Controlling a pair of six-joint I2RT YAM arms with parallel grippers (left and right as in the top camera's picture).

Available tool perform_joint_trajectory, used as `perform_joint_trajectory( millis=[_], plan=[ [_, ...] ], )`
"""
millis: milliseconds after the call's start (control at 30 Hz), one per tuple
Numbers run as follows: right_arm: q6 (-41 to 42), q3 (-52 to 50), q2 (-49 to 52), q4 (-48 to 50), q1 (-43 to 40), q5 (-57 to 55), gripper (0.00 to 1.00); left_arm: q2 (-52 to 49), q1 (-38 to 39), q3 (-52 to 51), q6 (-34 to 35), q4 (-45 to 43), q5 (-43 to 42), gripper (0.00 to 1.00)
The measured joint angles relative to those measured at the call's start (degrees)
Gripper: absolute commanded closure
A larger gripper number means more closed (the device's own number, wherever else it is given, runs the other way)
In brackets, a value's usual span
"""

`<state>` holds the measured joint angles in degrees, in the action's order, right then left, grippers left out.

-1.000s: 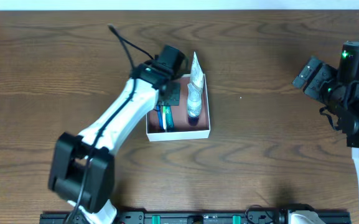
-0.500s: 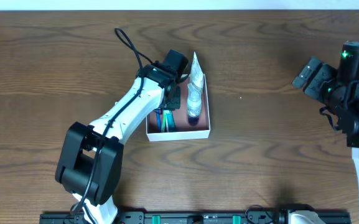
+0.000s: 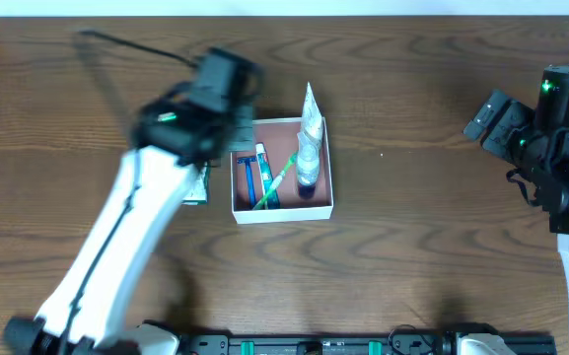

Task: Pack container
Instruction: 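Lower the toothbrush into the box and release it, then grasp the green-white Dettol soap bar with the left gripper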

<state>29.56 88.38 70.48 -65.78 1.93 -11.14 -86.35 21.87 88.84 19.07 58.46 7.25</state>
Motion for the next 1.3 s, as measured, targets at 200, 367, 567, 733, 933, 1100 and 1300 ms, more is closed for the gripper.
perform_joint_trajectory(
  millis=[200, 367, 567, 733, 933, 1100, 1300],
  plan=[
    [0.0, 0.0, 0.0, 0.0, 0.0, 0.0, 0.01, 2.0, -11.1, -0.8, -1.0, 4.2, 2.5, 0.5],
    [0.0, 0.0, 0.0, 0.0, 0.0, 0.0, 0.01, -1.5, -16.1, -6.7, -4.6, 1.6, -1.5, 0.5],
    [0.0, 0.0, 0.0, 0.0, 0.0, 0.0, 0.01, -10.3, -16.6, -13.0, -7.6, -1.8, -6.2, 0.45],
    [0.0, 0.0, 0.0, 0.0, 0.0, 0.0, 0.01, -16.3, -16.6, -13.3, -11.0, -4.7, -7.3, 0.4],
    [0.0, 0.0, 0.0, 0.0, 0.0, 0.0, 0.01, -21.8, -16.6, -13.3, -13.5, -6.0, -8.0, 0.26],
    [0.0, 0.0, 0.0, 0.0, 0.0, 0.0, 0.01, -25.3, -16.6, -13.3, -13.6, -7.3, -8.2, 0.26],
    [0.0, 0.0, 0.0, 0.0, 0.0, 0.0, 0.01, -27.6, -16.6, -13.3, -13.6, -9.0, -8.4, 0.26]
  ],
)
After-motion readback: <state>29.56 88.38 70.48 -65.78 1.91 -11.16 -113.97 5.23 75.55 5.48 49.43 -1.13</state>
